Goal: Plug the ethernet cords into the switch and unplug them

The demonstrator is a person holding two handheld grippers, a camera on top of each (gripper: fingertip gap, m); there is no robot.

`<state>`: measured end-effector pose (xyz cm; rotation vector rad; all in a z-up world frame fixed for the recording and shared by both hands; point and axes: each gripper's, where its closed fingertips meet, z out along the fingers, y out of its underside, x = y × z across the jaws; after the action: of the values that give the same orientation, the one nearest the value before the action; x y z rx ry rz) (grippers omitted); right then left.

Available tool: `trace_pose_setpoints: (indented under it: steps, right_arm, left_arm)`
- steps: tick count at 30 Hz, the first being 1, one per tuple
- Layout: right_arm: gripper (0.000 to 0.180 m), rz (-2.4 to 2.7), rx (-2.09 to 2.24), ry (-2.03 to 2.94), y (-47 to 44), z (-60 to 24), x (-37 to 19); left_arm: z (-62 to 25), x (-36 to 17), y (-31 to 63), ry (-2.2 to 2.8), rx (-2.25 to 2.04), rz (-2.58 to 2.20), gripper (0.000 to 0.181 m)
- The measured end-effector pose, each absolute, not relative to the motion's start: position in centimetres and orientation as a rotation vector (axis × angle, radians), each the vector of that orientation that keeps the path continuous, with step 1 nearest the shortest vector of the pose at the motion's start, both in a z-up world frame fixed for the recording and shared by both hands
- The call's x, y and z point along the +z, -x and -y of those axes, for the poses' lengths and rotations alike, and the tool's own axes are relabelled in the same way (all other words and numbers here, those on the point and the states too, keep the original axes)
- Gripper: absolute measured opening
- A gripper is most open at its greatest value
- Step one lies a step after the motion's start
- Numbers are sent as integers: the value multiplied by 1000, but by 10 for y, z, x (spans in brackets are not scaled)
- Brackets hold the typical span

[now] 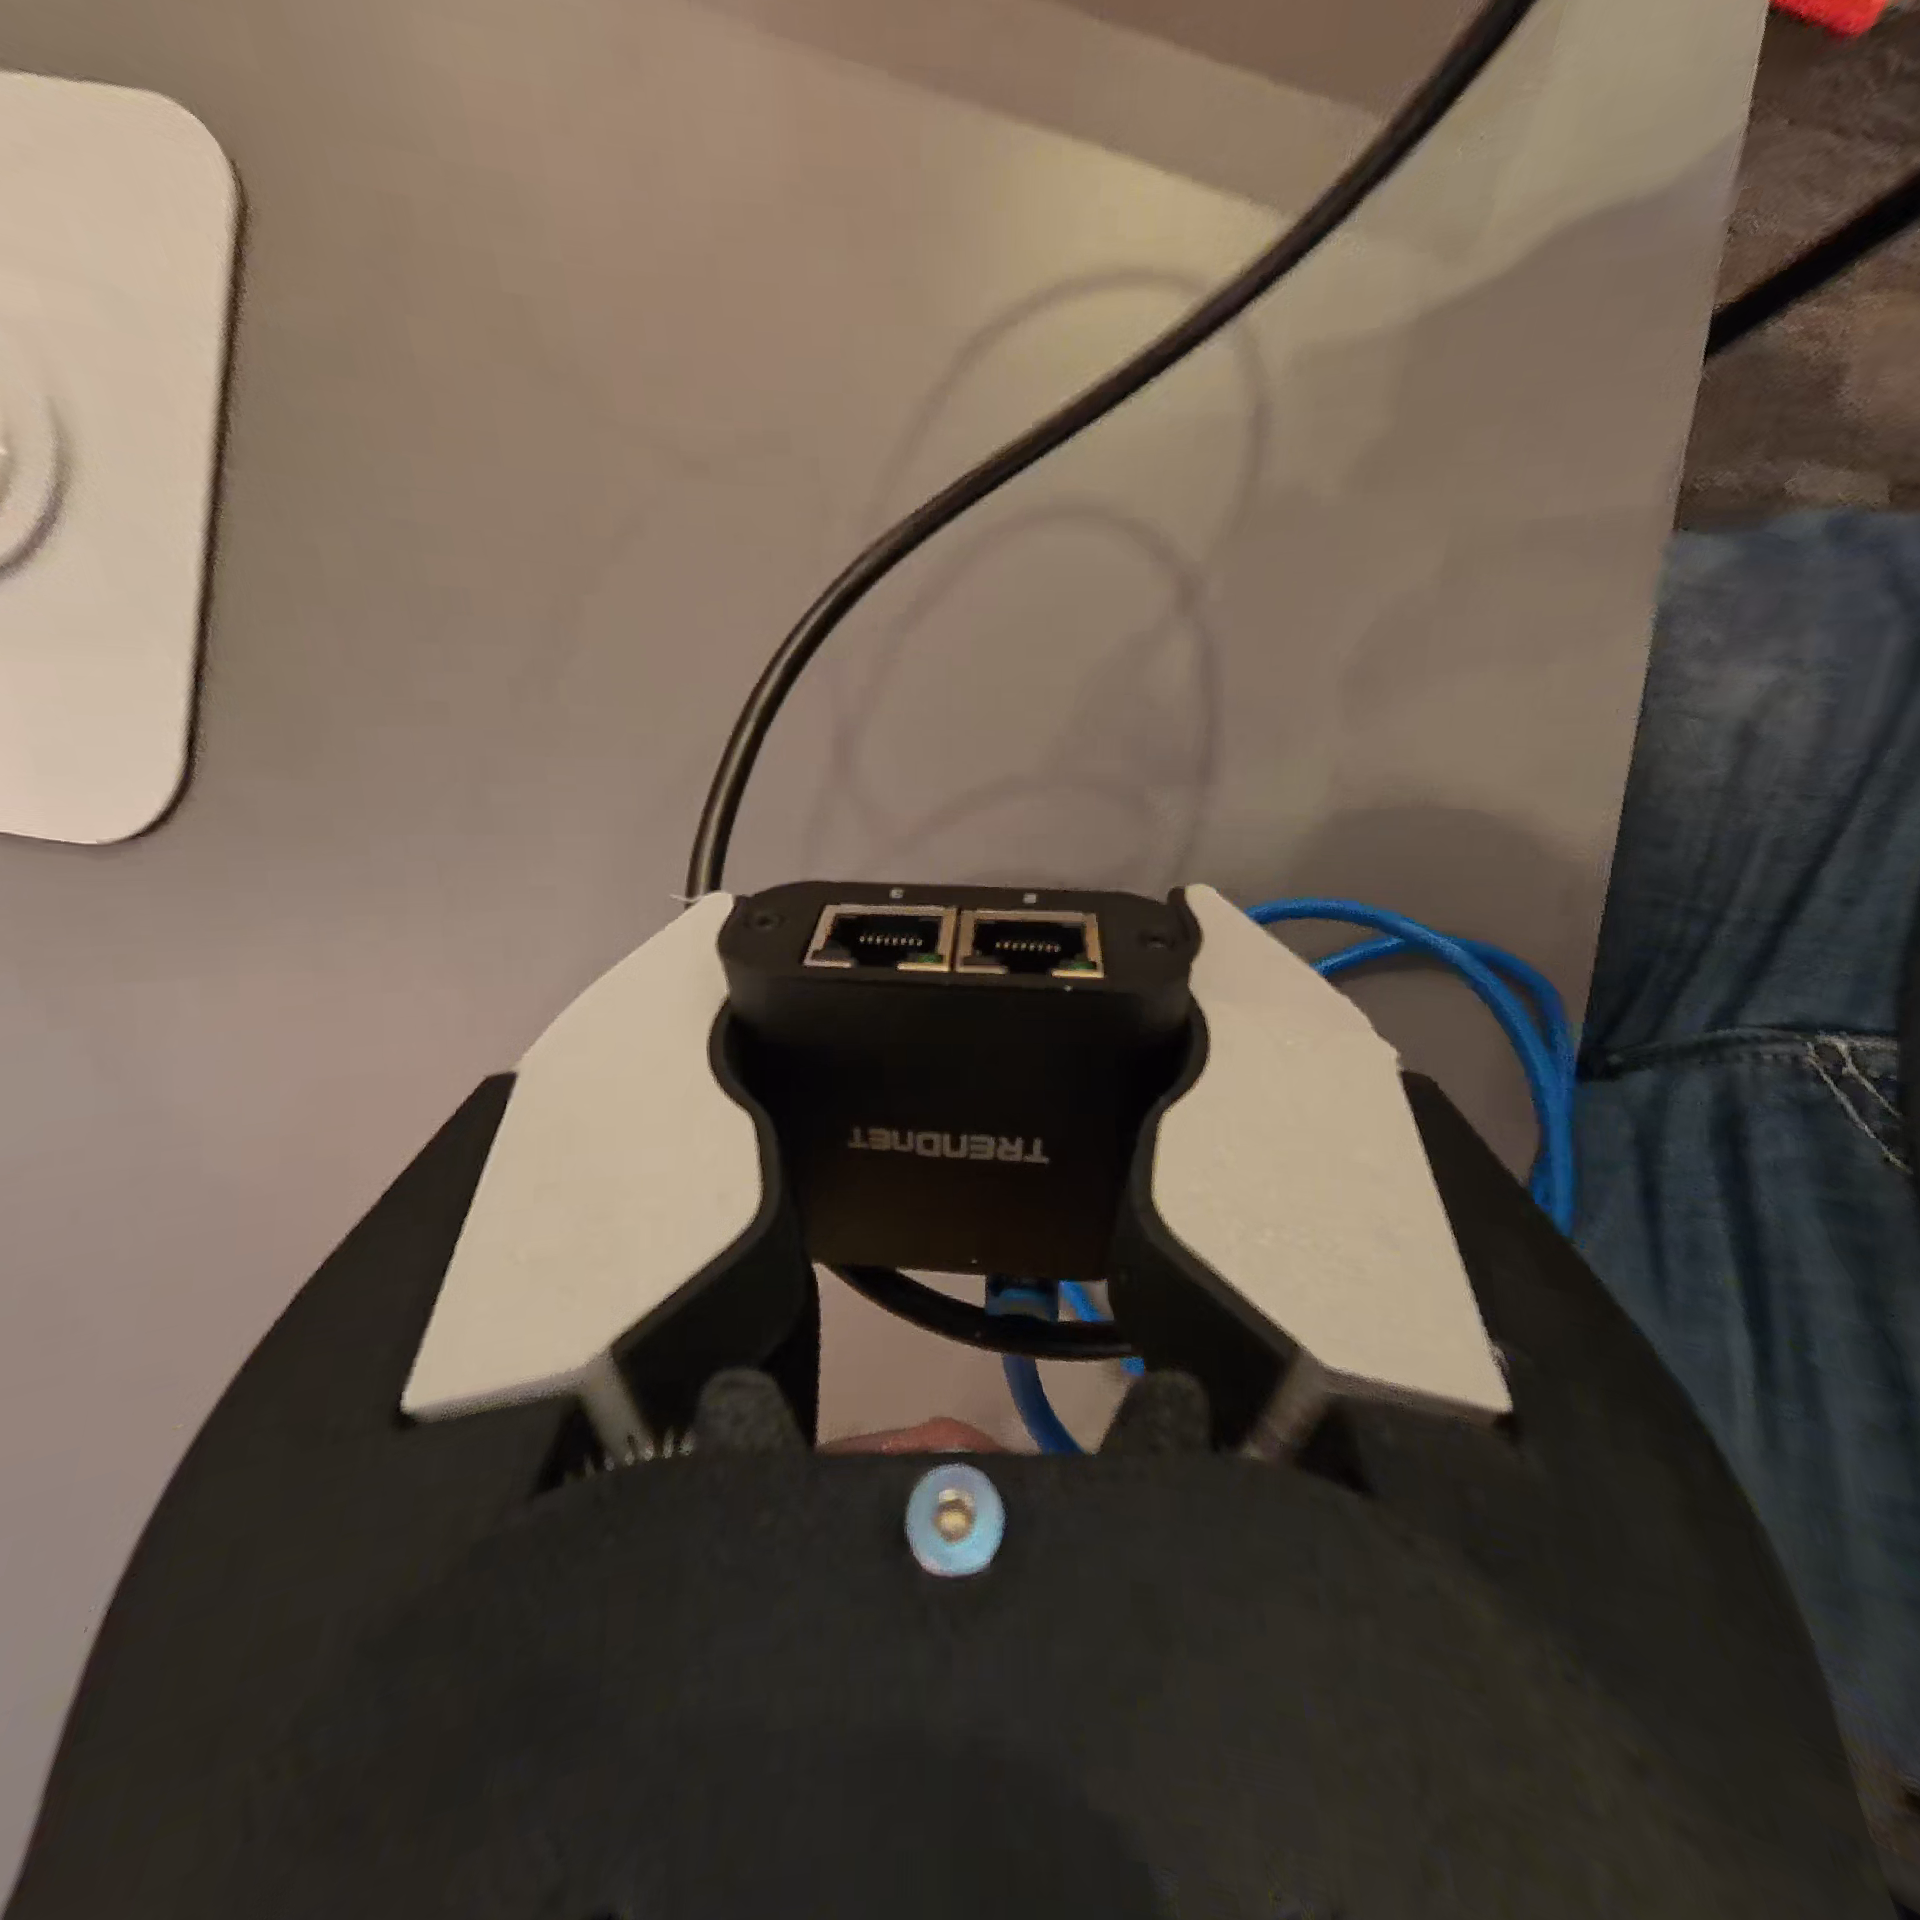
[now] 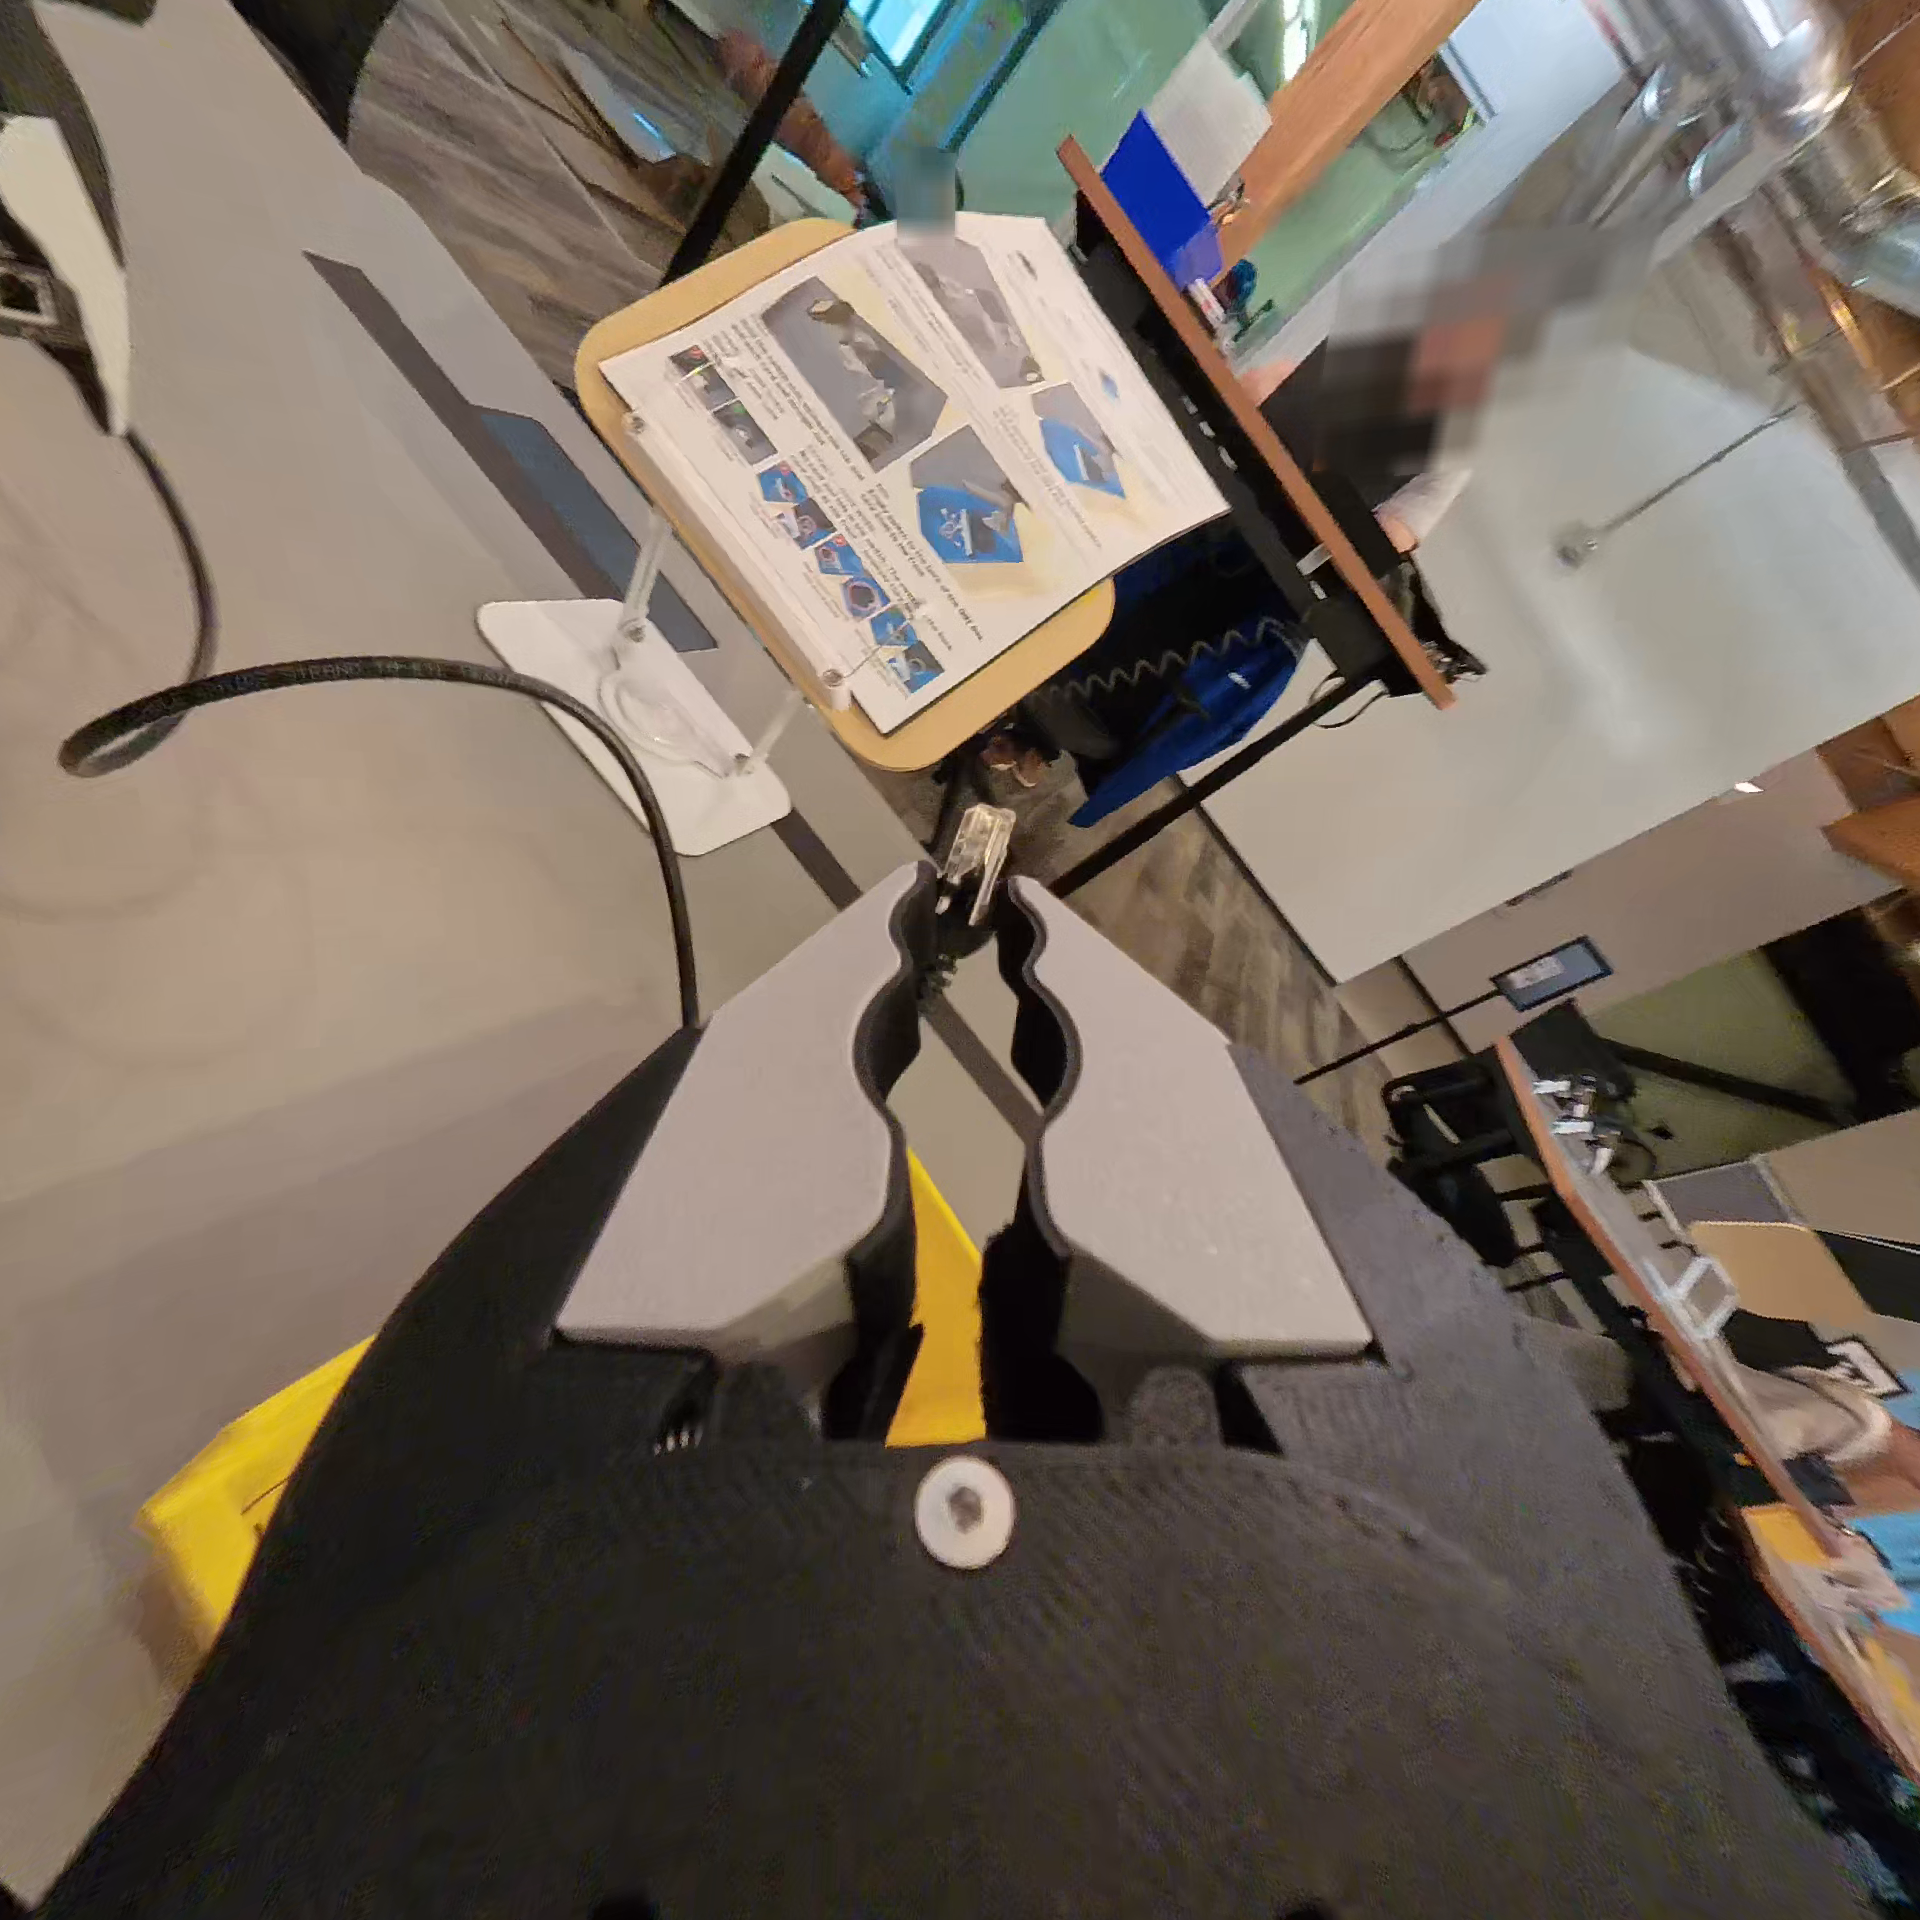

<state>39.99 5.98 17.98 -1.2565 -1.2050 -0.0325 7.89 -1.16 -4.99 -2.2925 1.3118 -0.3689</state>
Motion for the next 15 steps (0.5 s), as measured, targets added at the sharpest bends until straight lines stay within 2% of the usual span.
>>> trace_pose_setpoints:
  steps: [5,10,15]
  right_arm:
    - [10,1291,149,1253,-349,-41,151]
    - [10,1486,142,1274,-267,-25,79]
    - [10,1617,79,1359,-206,-44,10]
  left_arm:
    - [7,-36,-83,2246,-419,-1282,74]
    - [13,-28,-96,2173,-502,-1348,74]
    - [24,-10,-114,2054,-607,-1388,74]
